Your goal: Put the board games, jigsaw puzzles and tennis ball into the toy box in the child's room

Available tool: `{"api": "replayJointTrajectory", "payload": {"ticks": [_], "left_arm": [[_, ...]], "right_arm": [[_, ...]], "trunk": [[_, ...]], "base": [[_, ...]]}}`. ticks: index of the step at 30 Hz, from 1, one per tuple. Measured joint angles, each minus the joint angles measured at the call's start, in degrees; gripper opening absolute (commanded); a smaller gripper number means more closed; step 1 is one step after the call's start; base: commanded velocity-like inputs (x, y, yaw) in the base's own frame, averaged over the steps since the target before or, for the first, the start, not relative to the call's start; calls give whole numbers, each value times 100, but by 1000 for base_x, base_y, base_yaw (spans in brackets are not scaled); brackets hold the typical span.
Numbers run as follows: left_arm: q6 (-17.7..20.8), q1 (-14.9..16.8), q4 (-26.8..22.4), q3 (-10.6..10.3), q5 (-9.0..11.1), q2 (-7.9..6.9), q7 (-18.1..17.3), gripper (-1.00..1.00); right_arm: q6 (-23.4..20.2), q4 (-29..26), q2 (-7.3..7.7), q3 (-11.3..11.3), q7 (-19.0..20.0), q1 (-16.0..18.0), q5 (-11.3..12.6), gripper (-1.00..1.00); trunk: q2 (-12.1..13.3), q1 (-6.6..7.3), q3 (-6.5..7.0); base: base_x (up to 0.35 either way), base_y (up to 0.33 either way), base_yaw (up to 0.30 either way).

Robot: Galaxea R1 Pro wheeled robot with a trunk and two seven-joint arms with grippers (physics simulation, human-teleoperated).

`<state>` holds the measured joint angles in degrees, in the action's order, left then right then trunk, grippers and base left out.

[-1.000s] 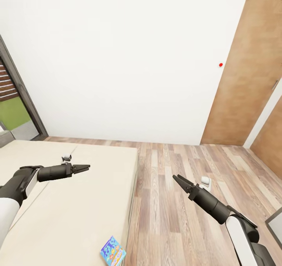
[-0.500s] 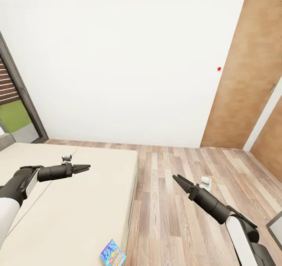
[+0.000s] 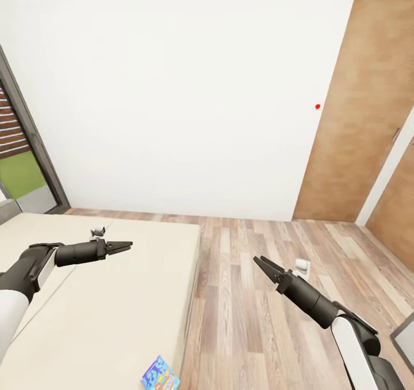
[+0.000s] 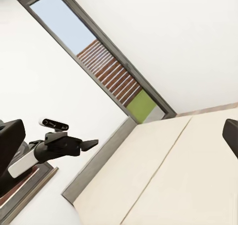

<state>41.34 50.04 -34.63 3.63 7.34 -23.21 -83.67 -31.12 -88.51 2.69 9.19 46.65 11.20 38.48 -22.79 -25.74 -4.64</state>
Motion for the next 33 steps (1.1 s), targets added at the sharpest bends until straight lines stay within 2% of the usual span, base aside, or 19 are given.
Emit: {"api": "replayJointTrajectory", "payload": {"ticks": [8,15,24,33], "left_arm": [[0,-4,0,-8,0,6,0,100],[0,-4,-1,1,-3,-4,-2,100],[3,-5,0,1,-1,2,-1,100],[5,-8,0,-3,1,8,1,100]], "right_arm": [[0,0,3,0,1,0,0,100],[0,1,-5,-3,-24,0,0,100],[0,1,-5,-7,-33,0,0,100],[1,-1,-5,-33,-54,0,-1,100]], "trunk": [[0,0,77],[-1,0,138],[0,-1,152],[1,0,153]], "base": [[0,-167,22],[0,-49,61],[0,-18,9],[0,-212,1]]}}
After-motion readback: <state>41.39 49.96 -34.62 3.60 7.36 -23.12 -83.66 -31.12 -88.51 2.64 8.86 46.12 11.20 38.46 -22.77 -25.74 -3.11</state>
